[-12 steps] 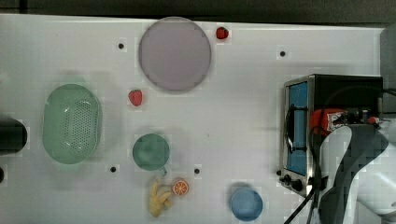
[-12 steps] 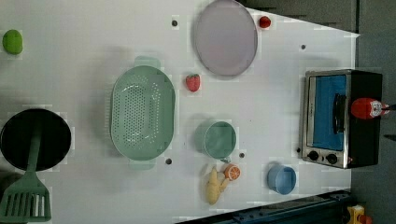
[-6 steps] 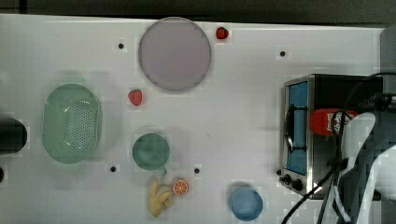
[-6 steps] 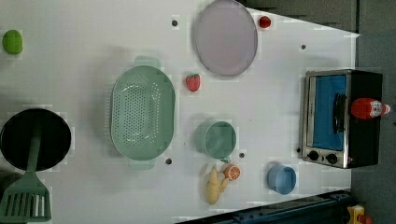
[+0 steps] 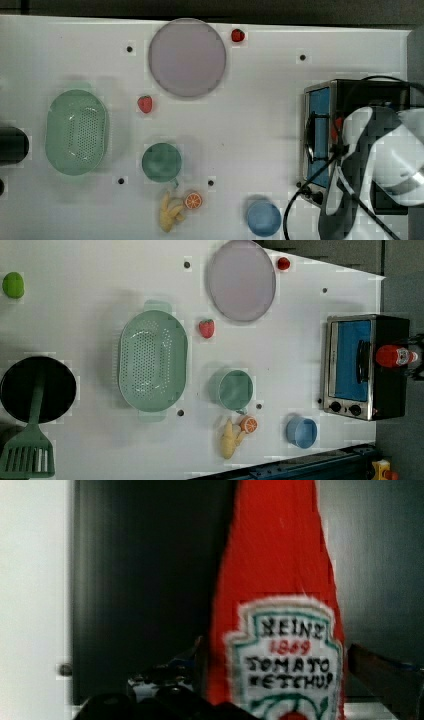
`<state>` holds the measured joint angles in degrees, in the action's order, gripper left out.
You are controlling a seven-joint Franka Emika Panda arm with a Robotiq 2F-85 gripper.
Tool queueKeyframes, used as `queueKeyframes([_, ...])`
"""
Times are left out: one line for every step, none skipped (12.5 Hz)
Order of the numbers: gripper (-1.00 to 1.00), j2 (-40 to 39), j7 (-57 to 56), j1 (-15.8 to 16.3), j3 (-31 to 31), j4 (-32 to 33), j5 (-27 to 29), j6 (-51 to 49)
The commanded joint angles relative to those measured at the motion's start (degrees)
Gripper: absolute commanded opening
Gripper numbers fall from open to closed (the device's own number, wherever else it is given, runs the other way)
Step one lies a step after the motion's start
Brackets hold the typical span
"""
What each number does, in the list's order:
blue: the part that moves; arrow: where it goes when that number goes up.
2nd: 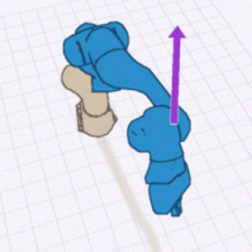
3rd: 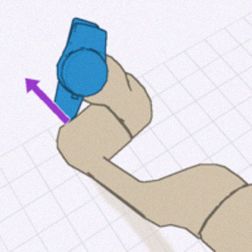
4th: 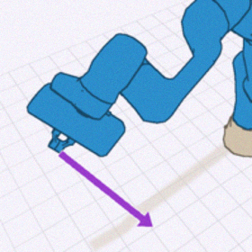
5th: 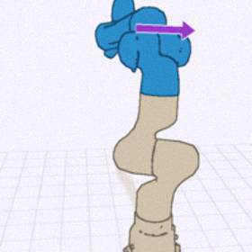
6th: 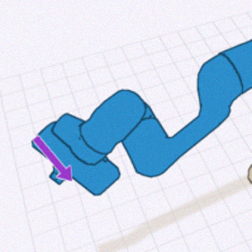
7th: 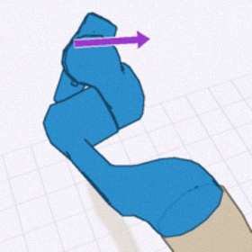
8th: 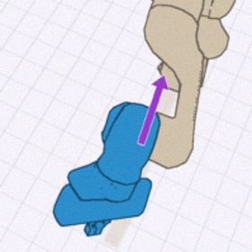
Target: Pick Ketchup from oven and place it on table.
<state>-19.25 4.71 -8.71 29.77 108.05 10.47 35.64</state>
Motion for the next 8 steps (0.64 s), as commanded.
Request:
queueKeyframes([0.91,0.41,0.64,0.48,0.92,-1.08,0.46,-0.11])
queueKeyframes([0.68,0.41,0.64,0.48,0.92,-0.77,0.46,0.45])
queueKeyframes([0.43,0.42,0.64,0.49,0.90,-0.63,0.46,0.66])
queueKeyframes([0.27,0.58,0.64,0.52,0.90,-0.69,0.45,0.75])
queueKeyframes([0.26,0.64,0.64,0.52,0.98,-0.72,0.45,0.75])
queueKeyframes([0.27,0.66,0.64,0.52,1.04,-0.84,0.45,0.71])
queueKeyframes([0.27,0.75,0.64,0.52,1.13,-1.47,0.40,0.68])
queueKeyframes([0.27,1.06,0.64,0.54,1.15,-2.68,0.26,0.58])
